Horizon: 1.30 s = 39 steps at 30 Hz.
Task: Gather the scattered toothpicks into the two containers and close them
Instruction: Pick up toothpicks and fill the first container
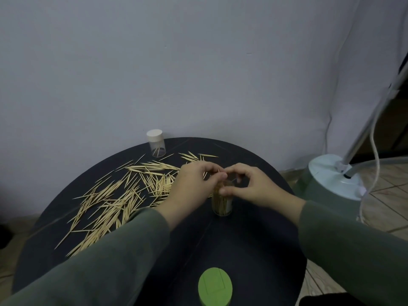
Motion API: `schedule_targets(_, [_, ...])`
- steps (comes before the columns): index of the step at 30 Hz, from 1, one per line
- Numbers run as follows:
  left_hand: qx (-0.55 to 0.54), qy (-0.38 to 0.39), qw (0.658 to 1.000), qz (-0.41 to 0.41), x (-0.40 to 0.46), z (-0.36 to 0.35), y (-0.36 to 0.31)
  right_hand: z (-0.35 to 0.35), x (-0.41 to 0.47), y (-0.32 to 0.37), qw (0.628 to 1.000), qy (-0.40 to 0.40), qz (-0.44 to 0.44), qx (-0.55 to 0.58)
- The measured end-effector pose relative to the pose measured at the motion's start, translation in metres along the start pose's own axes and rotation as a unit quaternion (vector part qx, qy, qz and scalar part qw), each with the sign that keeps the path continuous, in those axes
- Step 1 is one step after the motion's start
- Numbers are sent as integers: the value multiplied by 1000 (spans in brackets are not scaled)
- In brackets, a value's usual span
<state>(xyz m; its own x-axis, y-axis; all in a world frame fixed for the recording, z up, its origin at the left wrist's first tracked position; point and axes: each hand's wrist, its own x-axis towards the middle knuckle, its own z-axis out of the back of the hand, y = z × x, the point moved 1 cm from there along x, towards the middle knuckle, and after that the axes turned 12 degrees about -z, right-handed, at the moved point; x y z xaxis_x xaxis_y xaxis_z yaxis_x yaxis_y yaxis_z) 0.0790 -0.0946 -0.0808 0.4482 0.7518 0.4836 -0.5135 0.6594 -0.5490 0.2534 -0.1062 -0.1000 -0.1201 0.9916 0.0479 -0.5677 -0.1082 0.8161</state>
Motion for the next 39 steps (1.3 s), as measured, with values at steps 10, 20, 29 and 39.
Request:
schedule_targets(10, [27, 18, 999, 0, -2, -2, 7, 0, 0, -4, 999, 26, -11, -17])
schedule_targets(20, [141, 46, 986, -81, -8, -4, 9, -7, 7, -5, 994, 98, -48, -14])
schedule_targets(29, [138, 139, 969, -153, -12, 12, 16, -6, 7, -6, 995, 92, -42, 3])
schedule_targets(39, [259, 163, 932, -196, -26, 21, 30, -5, 7, -7, 994, 89, -47, -46])
